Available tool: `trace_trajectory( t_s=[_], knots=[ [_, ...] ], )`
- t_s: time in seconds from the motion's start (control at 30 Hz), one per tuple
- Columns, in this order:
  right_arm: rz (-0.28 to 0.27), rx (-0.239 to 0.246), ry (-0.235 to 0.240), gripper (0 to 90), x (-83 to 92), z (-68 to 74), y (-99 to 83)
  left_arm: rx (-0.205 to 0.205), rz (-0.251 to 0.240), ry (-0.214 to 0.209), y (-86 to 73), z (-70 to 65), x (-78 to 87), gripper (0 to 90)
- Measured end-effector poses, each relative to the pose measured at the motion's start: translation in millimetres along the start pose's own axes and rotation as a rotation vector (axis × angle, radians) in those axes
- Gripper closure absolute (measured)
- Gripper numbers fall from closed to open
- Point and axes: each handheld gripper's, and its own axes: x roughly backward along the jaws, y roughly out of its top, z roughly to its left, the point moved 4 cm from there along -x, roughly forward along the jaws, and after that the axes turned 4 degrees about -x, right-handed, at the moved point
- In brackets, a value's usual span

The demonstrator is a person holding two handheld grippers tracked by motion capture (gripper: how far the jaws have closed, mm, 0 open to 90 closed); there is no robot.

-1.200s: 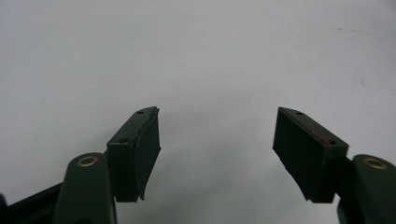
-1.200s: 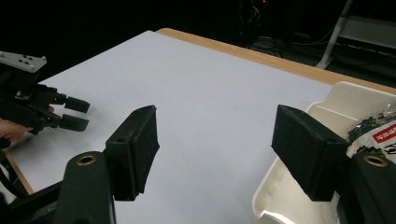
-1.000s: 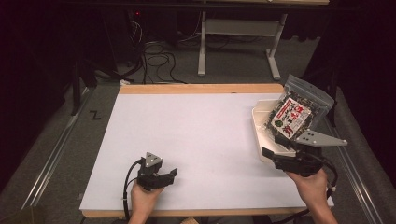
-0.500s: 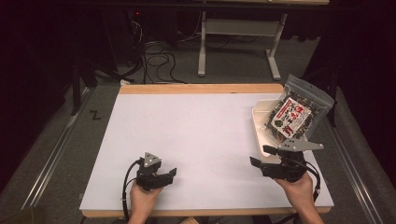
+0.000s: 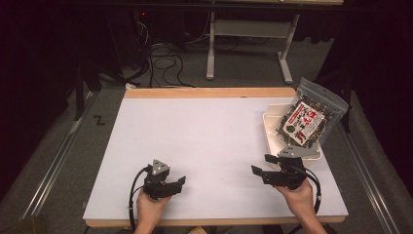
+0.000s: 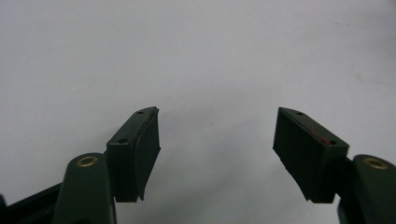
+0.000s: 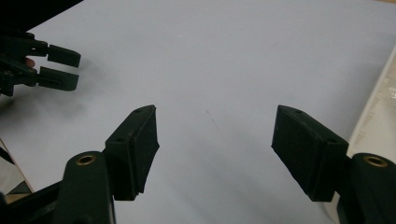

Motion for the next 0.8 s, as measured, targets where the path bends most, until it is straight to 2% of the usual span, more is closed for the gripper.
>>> trace_trajectory(
  t_s=[0.27, 0.37, 0.57, 0.7, 0.8],
  knots=[
    [0.018, -0.016, -0.011, 32.8, -15.7, -3.1, -1.8, -0.004, 0.003, -0.003, 0.4, -0.7, -0.9, 32.0],
    [0.020, -0.026, 0.002, 32.8, -23.5, -2.5, -3.4, 0.001, 0.000, -0.001, -0.1, 0.2, -0.1, 32.0],
    [0.040, 0.013, -0.008, 32.7, -37.1, -5.3, -11.1, -0.005, 0.008, -0.003, 0.4, -0.9, -1.7, 31.9],
    [0.044, -0.011, -0.015, 32.7, -39.7, -9.3, -15.9, -0.003, 0.002, -0.003, 0.1, -0.8, -0.2, 32.0],
    [0.046, -0.002, -0.034, 32.7, -42.2, -12.0, -19.6, -0.001, 0.001, -0.007, 0.5, -0.4, 0.1, 31.9]
  ],
)
